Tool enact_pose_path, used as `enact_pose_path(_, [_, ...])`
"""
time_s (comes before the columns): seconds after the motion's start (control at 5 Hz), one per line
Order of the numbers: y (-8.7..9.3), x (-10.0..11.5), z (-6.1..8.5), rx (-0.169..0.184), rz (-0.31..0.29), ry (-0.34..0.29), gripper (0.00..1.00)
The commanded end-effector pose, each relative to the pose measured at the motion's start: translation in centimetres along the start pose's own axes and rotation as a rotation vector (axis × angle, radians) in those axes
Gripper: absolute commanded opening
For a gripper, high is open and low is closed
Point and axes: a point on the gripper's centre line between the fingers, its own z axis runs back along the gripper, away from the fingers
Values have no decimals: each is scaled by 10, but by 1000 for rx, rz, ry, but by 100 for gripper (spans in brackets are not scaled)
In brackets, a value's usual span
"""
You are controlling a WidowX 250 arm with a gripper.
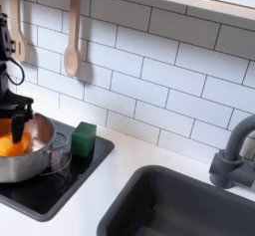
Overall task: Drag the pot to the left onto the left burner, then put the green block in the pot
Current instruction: 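Drag the pot to the left onto the left burner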
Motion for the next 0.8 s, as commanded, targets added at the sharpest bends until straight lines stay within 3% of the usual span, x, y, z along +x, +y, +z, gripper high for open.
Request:
enact_pose_path(0.0, [4, 5, 2, 2, 14, -9, 100])
enact_pose_path(0.6, [18, 19, 0, 3, 59, -9, 100])
